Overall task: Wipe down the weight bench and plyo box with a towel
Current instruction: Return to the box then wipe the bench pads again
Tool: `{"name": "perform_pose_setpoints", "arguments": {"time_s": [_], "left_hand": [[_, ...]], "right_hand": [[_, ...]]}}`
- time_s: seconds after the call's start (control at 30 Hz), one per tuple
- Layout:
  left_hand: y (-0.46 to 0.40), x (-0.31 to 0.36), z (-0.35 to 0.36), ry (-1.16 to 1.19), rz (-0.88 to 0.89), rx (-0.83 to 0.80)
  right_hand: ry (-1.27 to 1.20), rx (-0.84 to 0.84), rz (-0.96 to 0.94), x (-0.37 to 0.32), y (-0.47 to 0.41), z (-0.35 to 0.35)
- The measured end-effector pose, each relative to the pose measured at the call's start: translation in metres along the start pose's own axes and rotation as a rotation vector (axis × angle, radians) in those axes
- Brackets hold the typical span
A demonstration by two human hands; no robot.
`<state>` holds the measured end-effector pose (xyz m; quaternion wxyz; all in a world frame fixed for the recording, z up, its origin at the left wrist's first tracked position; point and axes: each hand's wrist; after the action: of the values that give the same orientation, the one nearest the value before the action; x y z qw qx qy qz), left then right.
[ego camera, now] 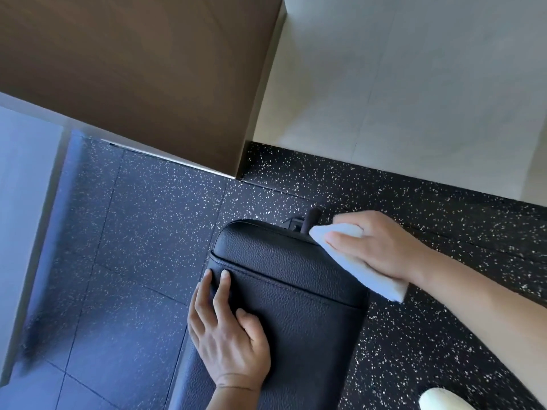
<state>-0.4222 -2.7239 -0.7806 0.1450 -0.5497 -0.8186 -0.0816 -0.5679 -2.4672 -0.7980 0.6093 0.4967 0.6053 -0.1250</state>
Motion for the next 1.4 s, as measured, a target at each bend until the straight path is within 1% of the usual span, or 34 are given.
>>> {"name": "perform_pose_setpoints", "arguments": {"time_s": [0.13, 0.2, 0.23, 0.3, 0.4, 0.57, 0.63, 0.7, 0.77, 0.83, 0.9, 1.0, 1.07, 1.13, 1.2, 1.23, 1.3, 1.37, 1.4], "left_hand": [[-0.003, 0.003, 0.001, 0.008, 0.011, 0.01], [-0.003, 0.001, 0.0, 0.005, 0.015, 0.018], [-0.003, 0.001, -0.001, 0.011, 0.014, 0.022], [-0.003, 0.001, -0.001, 0.028, 0.029, 0.027], [-0.003, -0.001, 0.001, 0.024, 0.036, 0.036], [-0.002, -0.001, 0.004, 0.074, 0.034, 0.053], [-0.002, 0.002, 0.004, 0.094, 0.034, 0.051], [-0.002, 0.0, 0.004, 0.099, 0.028, 0.046], [-0.002, -0.004, 0.003, 0.106, 0.023, 0.039], [-0.001, -0.004, 0.003, 0.116, 0.024, 0.018], [0.002, -0.005, 0.001, 0.12, 0.046, -0.016], [0.005, -0.01, -0.007, 0.107, 0.105, -0.092], [0.029, -0.027, -0.017, 0.068, 0.189, -0.147], [0.077, -0.056, -0.03, 0.025, 0.321, -0.185], [0.129, -0.087, -0.043, -0.001, 0.414, -0.213], [0.144, -0.096, -0.046, 0.003, 0.434, -0.217], [0.151, -0.104, -0.044, 0.008, 0.426, -0.17], [0.147, -0.103, -0.041, -0.019, 0.413, -0.149], [0.148, -0.104, -0.043, -0.028, 0.408, -0.149]], "right_hand": [[0.162, 0.066, -0.087, -0.033, -0.045, 0.022], [0.227, 0.149, -0.111, -0.037, -0.045, 0.03], [0.212, 0.208, -0.109, -0.035, -0.037, 0.031], [0.112, 0.352, -0.067, -0.018, -0.018, 0.031], [-0.146, 0.587, 0.063, 0.006, 0.017, 0.045], [-0.451, 1.067, 0.122, 0.009, 0.061, 0.109], [-0.558, 1.183, 0.176, 0.008, 0.07, 0.135], [-0.592, 1.216, 0.219, 0.008, 0.081, 0.163], [-0.57, 1.214, 0.232, 0.006, 0.097, 0.193], [-0.602, 1.211, 0.237, 0.005, 0.117, 0.224], [-0.636, 1.197, 0.225, 0.007, 0.136, 0.257], [-0.576, 1.17, 0.22, 0.008, 0.161, 0.289], [-0.51, 1.148, 0.216, 0.01, 0.164, 0.287], [-0.45, 1.16, 0.218, 0.008, 0.156, 0.269], [-0.475, 1.178, 0.22, 0.007, 0.136, 0.239], [-0.49, 1.175, 0.221, 0.008, 0.127, 0.223], [-0.499, 1.162, 0.215, 0.01, 0.114, 0.202], [-0.524, 1.157, 0.213, 0.014, 0.115, 0.205], [-0.543, 1.152, 0.216, 0.016, 0.12, 0.218]]}}
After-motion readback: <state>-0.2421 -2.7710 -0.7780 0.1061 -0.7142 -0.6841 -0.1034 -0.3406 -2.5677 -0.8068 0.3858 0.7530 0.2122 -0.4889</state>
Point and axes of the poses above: each hand's wrist, its own y-axis away from the middle knuckle, its own z-axis out of the palm, x = y × z, and after that the axes turned 5 degrees about y, right-handed
